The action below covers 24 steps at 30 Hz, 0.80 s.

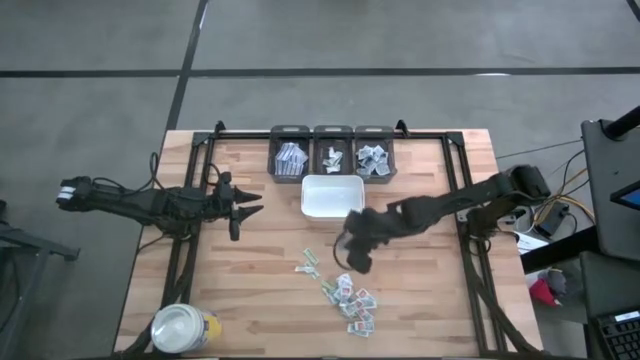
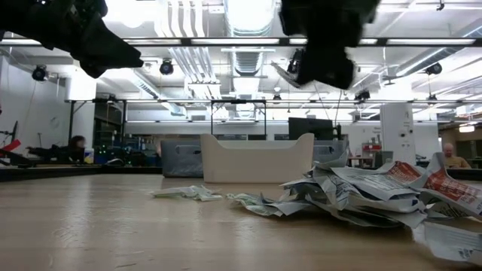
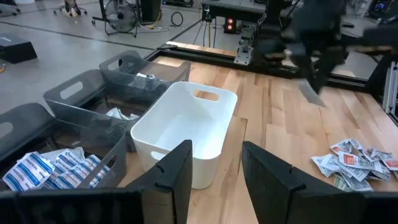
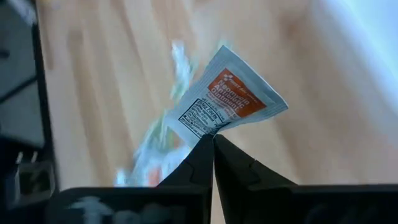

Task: Pick & Place First Aid Supplies
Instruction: Put the orange ointment pack into the white bin

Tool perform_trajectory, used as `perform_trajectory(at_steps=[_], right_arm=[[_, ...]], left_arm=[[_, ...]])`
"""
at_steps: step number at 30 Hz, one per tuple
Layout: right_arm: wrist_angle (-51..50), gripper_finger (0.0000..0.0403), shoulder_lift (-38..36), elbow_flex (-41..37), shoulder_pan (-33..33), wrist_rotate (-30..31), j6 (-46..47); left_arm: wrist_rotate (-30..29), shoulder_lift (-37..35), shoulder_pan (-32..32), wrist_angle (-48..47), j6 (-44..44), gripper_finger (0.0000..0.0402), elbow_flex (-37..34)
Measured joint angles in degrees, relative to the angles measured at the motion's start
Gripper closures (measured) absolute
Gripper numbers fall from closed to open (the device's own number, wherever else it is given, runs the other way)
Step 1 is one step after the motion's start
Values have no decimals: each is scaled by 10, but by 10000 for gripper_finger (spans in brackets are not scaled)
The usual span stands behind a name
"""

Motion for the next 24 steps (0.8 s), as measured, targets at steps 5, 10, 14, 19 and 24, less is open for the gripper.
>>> perform_trajectory(at_steps=[5,10,14,19,24], right_arm=[[-37,395,-6,34,-71,32,-55],[-148,394,13,101,-159,28,-157],[-237,395,59,178,-217,3,-255],[-341,395,139,288,-251,0,-372],[-402,394,223,383,-254,-1,-471]], left_arm=[[-2,3,0,3,0,266,0],[-2,7,0,3,0,266,0],[-2,9,0,4,-8,266,0],[-2,9,0,3,-13,266,0],[-2,9,0,3,-14,266,0]])
